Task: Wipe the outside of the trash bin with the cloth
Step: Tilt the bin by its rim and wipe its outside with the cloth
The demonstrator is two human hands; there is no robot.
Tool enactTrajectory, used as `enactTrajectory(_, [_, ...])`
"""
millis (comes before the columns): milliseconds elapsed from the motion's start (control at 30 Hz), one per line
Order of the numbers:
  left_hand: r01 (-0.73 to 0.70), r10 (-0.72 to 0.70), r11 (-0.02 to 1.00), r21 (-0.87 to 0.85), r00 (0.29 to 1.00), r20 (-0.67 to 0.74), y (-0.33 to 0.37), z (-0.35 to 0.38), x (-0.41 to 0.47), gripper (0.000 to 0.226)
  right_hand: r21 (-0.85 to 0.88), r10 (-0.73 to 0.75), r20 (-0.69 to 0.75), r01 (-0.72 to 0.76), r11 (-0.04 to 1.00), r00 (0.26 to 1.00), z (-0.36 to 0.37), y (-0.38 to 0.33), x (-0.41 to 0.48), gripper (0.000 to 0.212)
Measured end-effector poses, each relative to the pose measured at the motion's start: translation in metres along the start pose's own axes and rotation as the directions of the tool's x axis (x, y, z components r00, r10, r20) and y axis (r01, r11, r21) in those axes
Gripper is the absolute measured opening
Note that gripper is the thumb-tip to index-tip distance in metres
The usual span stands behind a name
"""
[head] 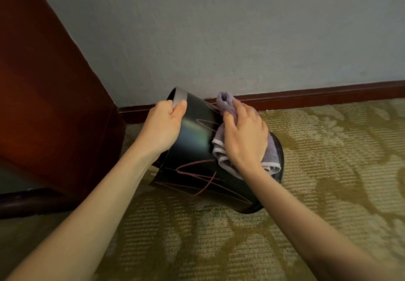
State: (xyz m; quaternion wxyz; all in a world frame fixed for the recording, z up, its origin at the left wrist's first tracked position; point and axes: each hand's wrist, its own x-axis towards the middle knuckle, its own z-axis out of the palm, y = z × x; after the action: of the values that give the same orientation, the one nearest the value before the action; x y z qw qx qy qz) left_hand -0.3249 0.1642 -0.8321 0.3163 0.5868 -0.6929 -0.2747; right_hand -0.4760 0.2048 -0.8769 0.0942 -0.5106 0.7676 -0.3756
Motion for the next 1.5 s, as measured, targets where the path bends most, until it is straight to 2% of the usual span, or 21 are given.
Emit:
enactTrajectory(100, [-0.001, 0.001, 1.0, 0.019, 1.0, -0.001, 0.007, 0.004, 0.007, 0.045, 0.033, 0.001, -0.095, 0.002, 0.999, 0.995, 0.003, -0.003, -0.025, 0.05])
enactTrajectory(200, [-0.041, 0.041, 0.999, -0.008, 0.997, 0.059, 0.012, 0.005, 0.009, 0.042, 0.052, 0.02, -0.167, -0.012, 0.999, 0.986, 0.004, -0.005, -0.041, 0.054])
enactTrajectory(367, [-0.086, 0.096, 0.993, -0.083, 0.987, 0.131, 0.023, 0.012, 0.002, 0.031, 0.147, 0.057, -0.132, -0.037, 0.988, 0.99, -0.008, 0.006, -0.025, 0.045])
enactTrajectory(500, [-0.125, 0.133, 0.99, -0.057, 0.98, 0.15, 0.032, 0.015, -0.003, 0.045, 0.196, 0.144, -0.039, -0.134, 0.971, 0.989, -0.021, 0.012, 0.009, 0.038])
enactTrajectory(633, [-0.176, 0.177, 0.984, -0.022, 0.968, 0.178, 0.035, 0.017, -0.013, 0.051, 0.122, 0.275, 0.194, -0.301, 0.946, 0.942, -0.025, 0.023, 0.051, 0.031])
enactTrajectory(733, [-0.177, 0.18, 0.984, -0.031, 0.964, 0.193, 0.035, 0.016, -0.016, 0.051, 0.108, 0.28, 0.311, -0.326, 0.939, 0.908, -0.02, 0.027, 0.069, 0.036])
enactTrajectory(800, [-0.171, 0.174, 0.985, -0.032, 0.966, 0.189, 0.035, 0.014, -0.015, 0.05, 0.097, 0.266, 0.322, -0.311, 0.946, 0.909, -0.017, 0.027, 0.072, 0.036])
enactTrajectory(933, [-0.177, 0.176, 0.984, -0.011, 0.968, 0.179, 0.031, 0.009, -0.011, 0.049, 0.096, 0.206, 0.22, -0.232, 0.968, 0.953, -0.018, 0.021, 0.051, 0.035])
enactTrajectory(1033, [-0.166, 0.165, 0.986, -0.01, 0.97, 0.178, 0.027, 0.007, -0.005, 0.046, 0.142, 0.12, 0.055, -0.127, 0.982, 0.991, -0.019, 0.012, 0.023, 0.038])
enactTrajectory(1133, [-0.152, 0.15, 0.988, -0.003, 0.974, 0.171, 0.026, 0.007, 0.002, 0.036, 0.11, 0.064, -0.068, -0.056, 0.992, 0.996, -0.013, 0.004, -0.007, 0.047])
enactTrajectory(1267, [-0.146, 0.145, 0.989, -0.003, 0.977, 0.158, 0.023, 0.007, 0.004, 0.035, 0.072, 0.02, -0.192, -0.006, 0.997, 0.981, -0.003, -0.005, -0.042, 0.052])
enactTrajectory(1367, [-0.143, 0.147, 0.989, -0.038, 0.975, 0.167, 0.02, 0.004, 0.002, 0.034, 0.074, 0.024, -0.187, -0.011, 0.997, 0.982, -0.002, -0.007, -0.04, 0.052])
enactTrajectory(1500, [-0.117, 0.131, 0.989, -0.086, 0.974, 0.183, 0.017, 0.001, 0.0, 0.034, 0.106, 0.025, -0.111, -0.013, 0.994, 0.993, -0.003, -0.009, -0.023, 0.046])
